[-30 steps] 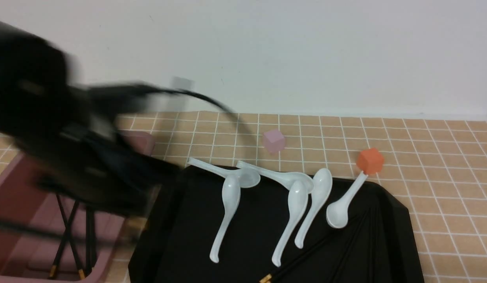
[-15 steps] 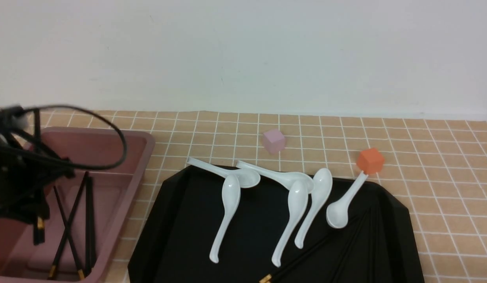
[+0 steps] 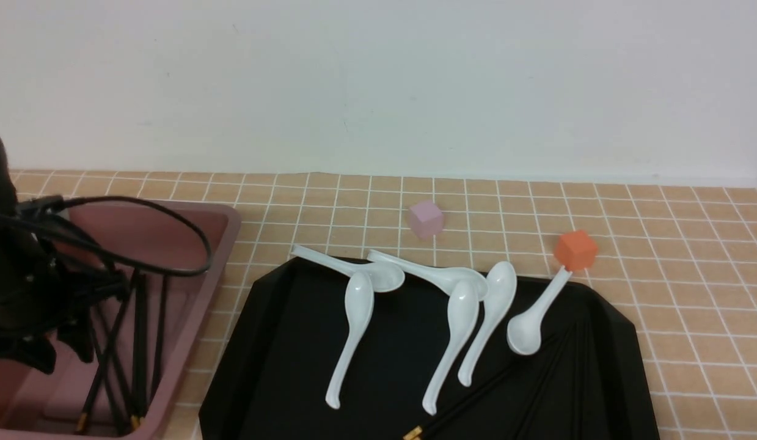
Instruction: On brown tablecloth take chopsticks from black tray and put them in box.
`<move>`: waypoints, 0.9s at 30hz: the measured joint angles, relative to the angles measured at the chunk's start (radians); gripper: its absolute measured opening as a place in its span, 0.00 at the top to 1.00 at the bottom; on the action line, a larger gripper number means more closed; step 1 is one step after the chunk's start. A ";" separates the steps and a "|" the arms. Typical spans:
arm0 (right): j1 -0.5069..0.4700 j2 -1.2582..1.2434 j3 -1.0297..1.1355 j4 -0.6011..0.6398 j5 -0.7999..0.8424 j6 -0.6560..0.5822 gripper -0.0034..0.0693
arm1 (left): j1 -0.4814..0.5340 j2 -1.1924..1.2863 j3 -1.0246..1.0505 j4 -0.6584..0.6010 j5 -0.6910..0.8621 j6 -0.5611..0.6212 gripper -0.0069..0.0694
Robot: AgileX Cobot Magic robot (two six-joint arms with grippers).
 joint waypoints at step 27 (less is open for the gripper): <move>0.000 0.000 0.000 0.000 0.000 0.000 0.62 | -0.361 -1.379 0.769 -0.333 -0.409 0.139 0.93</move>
